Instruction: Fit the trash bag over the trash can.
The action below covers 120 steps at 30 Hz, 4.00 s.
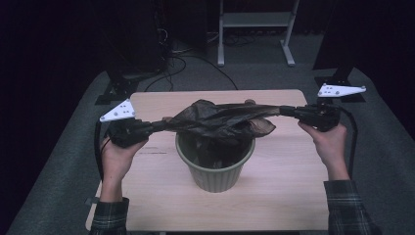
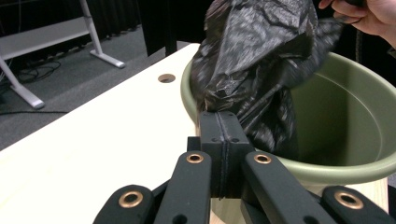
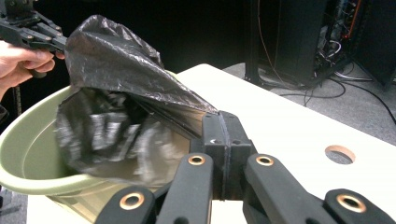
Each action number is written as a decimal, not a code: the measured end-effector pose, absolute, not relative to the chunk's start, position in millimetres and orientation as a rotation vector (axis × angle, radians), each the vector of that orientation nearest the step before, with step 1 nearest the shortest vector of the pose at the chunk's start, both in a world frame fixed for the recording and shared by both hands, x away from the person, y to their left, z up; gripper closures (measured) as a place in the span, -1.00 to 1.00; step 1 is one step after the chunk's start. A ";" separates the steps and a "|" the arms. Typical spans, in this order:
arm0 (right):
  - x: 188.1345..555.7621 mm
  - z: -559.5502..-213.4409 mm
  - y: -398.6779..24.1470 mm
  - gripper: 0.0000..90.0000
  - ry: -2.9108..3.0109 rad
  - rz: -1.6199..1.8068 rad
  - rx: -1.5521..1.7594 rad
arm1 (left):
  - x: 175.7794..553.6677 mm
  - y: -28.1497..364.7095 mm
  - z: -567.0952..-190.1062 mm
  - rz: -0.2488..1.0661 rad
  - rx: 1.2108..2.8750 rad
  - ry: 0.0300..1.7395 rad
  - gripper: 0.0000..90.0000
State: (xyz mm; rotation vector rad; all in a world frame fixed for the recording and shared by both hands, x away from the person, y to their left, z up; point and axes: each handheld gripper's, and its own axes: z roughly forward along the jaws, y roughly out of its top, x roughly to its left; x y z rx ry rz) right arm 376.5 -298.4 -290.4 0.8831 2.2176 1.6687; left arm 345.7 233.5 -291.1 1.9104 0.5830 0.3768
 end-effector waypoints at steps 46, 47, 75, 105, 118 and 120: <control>384.6 -267.0 -221.5 0.92 2.335 1.607 0.600 | 358.6 203.5 -279.7 0.460 1.919 0.479 0.63; 385.6 -267.3 -221.4 0.96 2.337 1.621 0.598 | 361.5 205.2 -281.5 0.436 1.913 0.484 0.76; 431.2 -346.2 -217.8 0.99 2.372 1.524 0.949 | 417.2 197.5 -355.6 0.312 2.002 0.688 0.99; 426.6 -344.0 -257.0 0.38 2.189 1.501 1.085 | 413.4 245.5 -350.6 0.331 1.868 0.798 0.22; 375.6 -298.1 -242.2 0.14 2.289 1.797 0.757 | 380.0 233.1 -309.8 0.351 1.841 0.591 0.02; 372.7 -297.4 -236.6 0.12 2.319 1.818 0.729 | 379.3 229.1 -310.6 0.333 1.843 0.565 -0.02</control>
